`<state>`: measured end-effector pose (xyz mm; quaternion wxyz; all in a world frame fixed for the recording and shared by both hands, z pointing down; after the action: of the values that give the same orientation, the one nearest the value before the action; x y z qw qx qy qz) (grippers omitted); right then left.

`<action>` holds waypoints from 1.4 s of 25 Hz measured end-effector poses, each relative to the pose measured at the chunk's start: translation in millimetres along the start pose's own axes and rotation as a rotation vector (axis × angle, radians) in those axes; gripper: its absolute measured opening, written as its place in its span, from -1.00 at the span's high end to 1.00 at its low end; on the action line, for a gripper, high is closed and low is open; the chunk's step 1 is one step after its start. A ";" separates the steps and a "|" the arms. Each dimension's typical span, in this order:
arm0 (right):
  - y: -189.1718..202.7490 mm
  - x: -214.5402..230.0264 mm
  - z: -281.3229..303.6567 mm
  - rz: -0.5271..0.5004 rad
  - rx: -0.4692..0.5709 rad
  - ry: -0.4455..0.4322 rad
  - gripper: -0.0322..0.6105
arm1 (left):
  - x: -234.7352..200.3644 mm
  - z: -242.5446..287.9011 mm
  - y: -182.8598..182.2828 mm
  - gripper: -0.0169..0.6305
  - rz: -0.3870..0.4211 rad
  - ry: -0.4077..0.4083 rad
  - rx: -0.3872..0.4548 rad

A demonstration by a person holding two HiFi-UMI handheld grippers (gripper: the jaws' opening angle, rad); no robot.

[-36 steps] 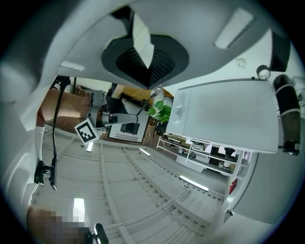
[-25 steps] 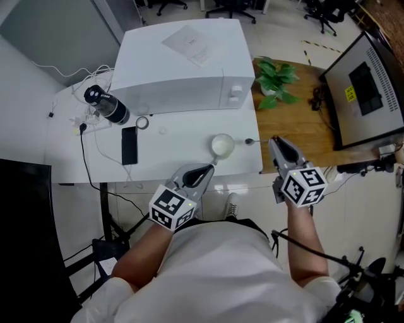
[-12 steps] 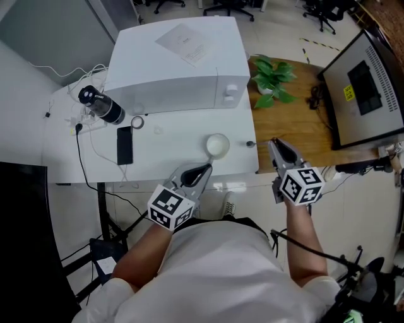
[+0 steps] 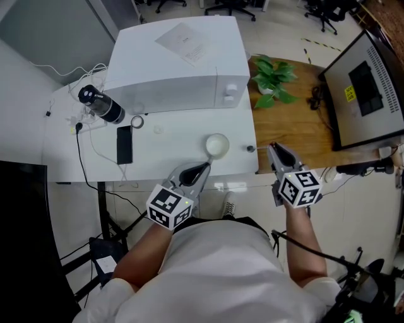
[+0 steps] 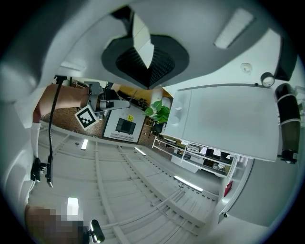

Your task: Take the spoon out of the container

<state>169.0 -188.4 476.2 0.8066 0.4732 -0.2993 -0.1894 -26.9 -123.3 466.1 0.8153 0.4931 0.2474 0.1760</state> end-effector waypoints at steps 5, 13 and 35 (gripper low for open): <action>0.1 -1.1 0.4 -0.004 -0.003 -0.006 0.73 | 1.7 0.5 -0.4 0.93 -0.001 0.000 0.000; -0.3 -0.6 -1.0 -0.004 -0.003 -0.007 0.73 | 1.6 -0.6 -0.9 0.93 0.001 -0.006 0.001; -5.1 -25.0 -9.5 -0.061 -0.005 -0.098 0.73 | 2.2 -14.0 -5.7 0.93 -0.016 -0.125 0.043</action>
<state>156.4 -169.9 460.6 0.7860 0.4703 -0.3235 -0.2375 -33.0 -114.6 455.1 0.8196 0.5187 0.2038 0.1330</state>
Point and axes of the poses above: the fingertips, and each gripper's own axes: z forward along the fingers, x to its right, y out of its underside, the point moved 1 cm from there along -z, backward along the fingers, and after that the axes turned 12 degrees about -y, right-handed, at the moved point
